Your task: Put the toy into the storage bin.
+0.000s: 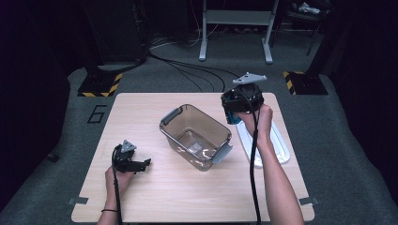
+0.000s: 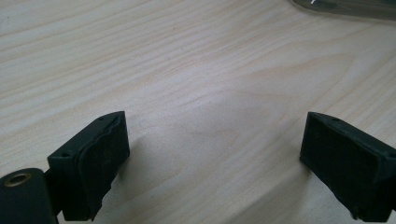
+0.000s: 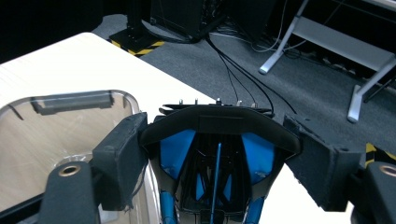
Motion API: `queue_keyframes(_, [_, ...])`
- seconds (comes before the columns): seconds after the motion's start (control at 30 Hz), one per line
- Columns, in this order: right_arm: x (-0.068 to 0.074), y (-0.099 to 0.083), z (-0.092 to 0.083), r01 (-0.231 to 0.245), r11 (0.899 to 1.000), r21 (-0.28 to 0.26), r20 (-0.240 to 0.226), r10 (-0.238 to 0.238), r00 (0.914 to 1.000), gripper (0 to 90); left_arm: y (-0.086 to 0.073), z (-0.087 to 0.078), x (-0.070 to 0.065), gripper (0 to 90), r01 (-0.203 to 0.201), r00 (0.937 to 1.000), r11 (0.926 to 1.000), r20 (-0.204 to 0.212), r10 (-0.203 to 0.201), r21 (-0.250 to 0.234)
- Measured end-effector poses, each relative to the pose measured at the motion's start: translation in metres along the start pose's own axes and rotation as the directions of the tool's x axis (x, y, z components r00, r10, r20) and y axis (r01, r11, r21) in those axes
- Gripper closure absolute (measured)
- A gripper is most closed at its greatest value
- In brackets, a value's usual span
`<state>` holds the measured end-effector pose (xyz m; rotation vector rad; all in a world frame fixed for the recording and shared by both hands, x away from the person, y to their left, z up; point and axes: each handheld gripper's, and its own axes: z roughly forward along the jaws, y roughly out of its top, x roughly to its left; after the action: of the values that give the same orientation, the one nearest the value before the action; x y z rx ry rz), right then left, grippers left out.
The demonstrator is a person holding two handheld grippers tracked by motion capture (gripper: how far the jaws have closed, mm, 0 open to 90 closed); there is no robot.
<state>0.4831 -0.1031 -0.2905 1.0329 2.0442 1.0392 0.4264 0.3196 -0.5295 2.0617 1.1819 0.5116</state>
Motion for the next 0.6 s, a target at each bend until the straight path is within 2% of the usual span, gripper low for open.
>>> queue_keyframes(0.27, [0.015, 0.011, -0.003, 0.045, 0.999, -0.02, -0.028, -0.045, 0.9986, 24.1, 0.0, 0.0, 0.0, 7.7, -0.001, 1.0, 1.0, 0.001, 0.001, 0.0])
queue_keyframes(0.6, [0.037, 0.019, -0.007, 0.063, 0.997, -0.04, -0.083, -0.066, 0.9943, 24.1, 0.0, 0.0, 0.0, 7.7, 0.0, 1.0, 1.0, 0.0, 0.0, 0.0])
